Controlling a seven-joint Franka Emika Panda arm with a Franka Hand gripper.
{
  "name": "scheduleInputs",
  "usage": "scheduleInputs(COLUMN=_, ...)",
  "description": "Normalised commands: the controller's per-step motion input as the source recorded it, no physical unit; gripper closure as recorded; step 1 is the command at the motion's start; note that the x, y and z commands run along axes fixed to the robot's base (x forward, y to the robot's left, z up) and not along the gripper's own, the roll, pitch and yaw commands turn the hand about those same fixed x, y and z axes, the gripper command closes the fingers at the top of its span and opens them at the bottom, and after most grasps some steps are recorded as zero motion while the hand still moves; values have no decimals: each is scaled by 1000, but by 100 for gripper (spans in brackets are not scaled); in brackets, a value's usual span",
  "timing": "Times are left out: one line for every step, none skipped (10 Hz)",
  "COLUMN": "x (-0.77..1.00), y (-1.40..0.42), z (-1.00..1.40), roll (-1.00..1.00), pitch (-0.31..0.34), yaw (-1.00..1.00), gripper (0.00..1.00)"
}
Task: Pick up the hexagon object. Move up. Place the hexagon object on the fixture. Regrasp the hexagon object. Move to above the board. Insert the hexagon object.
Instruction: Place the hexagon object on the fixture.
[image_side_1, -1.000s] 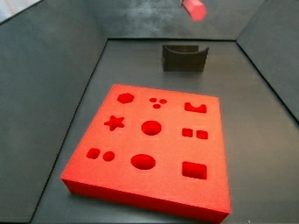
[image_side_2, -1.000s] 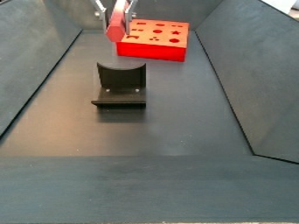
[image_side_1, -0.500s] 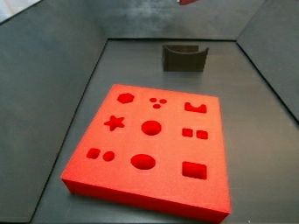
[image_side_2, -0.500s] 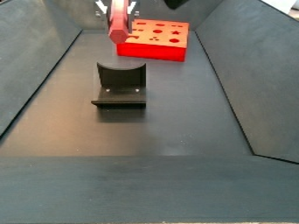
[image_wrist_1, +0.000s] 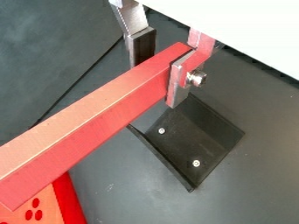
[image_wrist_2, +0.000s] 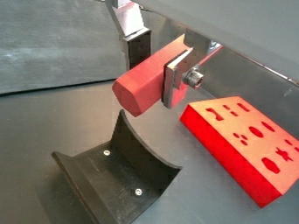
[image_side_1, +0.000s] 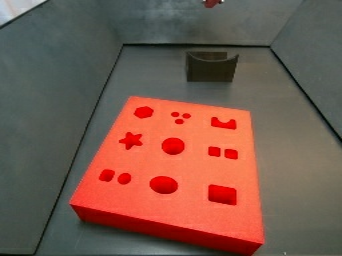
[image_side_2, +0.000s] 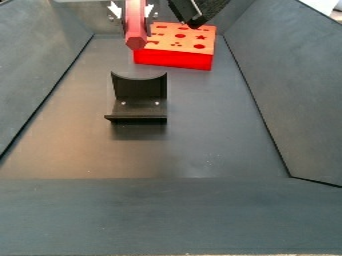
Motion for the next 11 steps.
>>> scheduleInputs(x=101, y=65, z=-1000, roll=-1000, pitch=10, yaw=-138, gripper=100)
scheduleInputs(x=106, y=69, z=-1000, roll=-1000, pitch=3, yaw=-141, gripper=100)
scheduleInputs(x=114, y=75, z=-1000, roll=-1000, pitch=21, yaw=-137, gripper=100)
scheduleInputs(x=121, y=76, z=-1000, roll=-1000, pitch=33, yaw=-135, gripper=100)
scheduleInputs(x=134, y=85, z=-1000, roll=-1000, pitch=48, yaw=-137, gripper=100)
scheduleInputs(x=141, y=90, z=-1000, roll=-1000, pitch=52, yaw=-143, gripper=100)
scheduleInputs(x=149, y=95, z=-1000, roll=-966, pitch=51, yaw=-150, gripper=100)
scheduleInputs(x=160, y=103, z=-1000, roll=-750, pitch=43, yaw=-139, gripper=100)
scheduleInputs(x=168, y=111, z=-1000, roll=-590, pitch=38, yaw=-127, gripper=100)
scheduleInputs(x=177, y=119, z=-1000, roll=-433, pitch=36, yaw=-120, gripper=100)
scheduleInputs(x=188, y=115, z=-1000, roll=-257, pitch=36, yaw=-109, gripper=100)
